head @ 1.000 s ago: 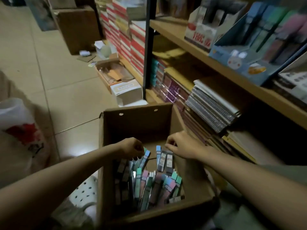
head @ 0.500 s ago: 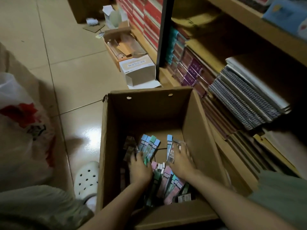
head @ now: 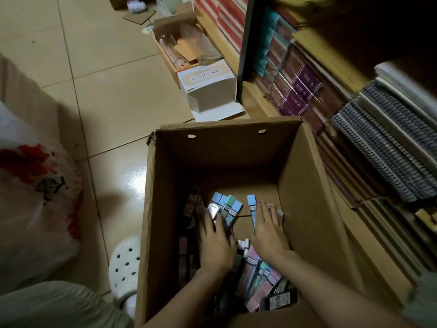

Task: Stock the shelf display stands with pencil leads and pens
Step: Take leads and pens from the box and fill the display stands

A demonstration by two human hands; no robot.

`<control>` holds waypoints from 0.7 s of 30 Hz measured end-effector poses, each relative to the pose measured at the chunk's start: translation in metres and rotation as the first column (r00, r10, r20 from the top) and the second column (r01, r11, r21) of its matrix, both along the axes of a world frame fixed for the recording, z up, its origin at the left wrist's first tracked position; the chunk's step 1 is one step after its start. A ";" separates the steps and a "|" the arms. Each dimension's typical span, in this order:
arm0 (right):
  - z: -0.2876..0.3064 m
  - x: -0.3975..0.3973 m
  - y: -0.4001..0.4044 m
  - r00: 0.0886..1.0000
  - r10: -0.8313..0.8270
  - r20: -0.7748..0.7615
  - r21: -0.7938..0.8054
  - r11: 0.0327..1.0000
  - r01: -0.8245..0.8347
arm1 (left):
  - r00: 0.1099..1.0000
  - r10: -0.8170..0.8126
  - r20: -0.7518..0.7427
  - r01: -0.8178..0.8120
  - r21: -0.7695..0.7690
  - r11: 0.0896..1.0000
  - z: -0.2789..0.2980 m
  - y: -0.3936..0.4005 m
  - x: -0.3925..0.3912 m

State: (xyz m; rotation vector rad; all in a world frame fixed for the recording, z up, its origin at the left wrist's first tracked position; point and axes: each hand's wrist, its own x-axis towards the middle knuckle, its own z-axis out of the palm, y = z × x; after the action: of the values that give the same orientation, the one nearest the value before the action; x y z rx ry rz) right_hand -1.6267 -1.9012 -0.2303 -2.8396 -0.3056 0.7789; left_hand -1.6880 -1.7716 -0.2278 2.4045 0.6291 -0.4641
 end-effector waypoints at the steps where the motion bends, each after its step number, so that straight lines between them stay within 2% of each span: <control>1: -0.002 -0.002 0.001 1.000 0.010 0.012 0.002 1.000 -0.010 | 0.999 -0.034 -0.003 0.034 0.033 0.999 0.000 -0.003 -0.001; 4: -0.003 -0.006 0.002 0.999 -0.004 0.053 0.057 0.998 0.001 | 0.993 -0.116 0.001 0.116 0.079 0.990 0.002 -0.007 -0.002; 7: 0.003 -0.006 0.004 0.986 -0.145 0.080 0.121 0.983 0.135 | 0.988 -0.146 0.047 0.142 0.074 0.987 0.006 -0.001 0.001; 12: 0.010 0.010 0.000 0.985 -0.140 0.101 0.136 0.983 0.126 | 0.984 -0.059 0.171 0.066 -0.036 0.997 0.008 0.014 0.010; 15: 0.012 0.021 0.001 0.987 -0.127 0.103 0.090 0.989 0.118 | 0.973 0.079 0.215 -0.050 -0.138 0.989 0.010 0.016 0.016; 18: 0.011 0.028 0.003 0.993 -0.097 0.073 0.062 0.994 0.092 | 0.964 0.197 0.181 -0.156 -0.218 0.963 0.010 0.016 0.025; 21: 0.007 0.031 0.004 0.996 -0.055 0.064 0.060 0.997 0.052 | 0.965 0.242 0.100 -0.210 -0.252 0.945 0.007 0.016 0.036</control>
State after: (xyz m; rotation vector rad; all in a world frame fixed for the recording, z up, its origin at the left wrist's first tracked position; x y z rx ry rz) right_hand -1.5962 -1.8977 -0.2236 -2.8103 -0.2558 0.6571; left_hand -1.6525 -1.7554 -0.2210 2.0841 0.7367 -0.2666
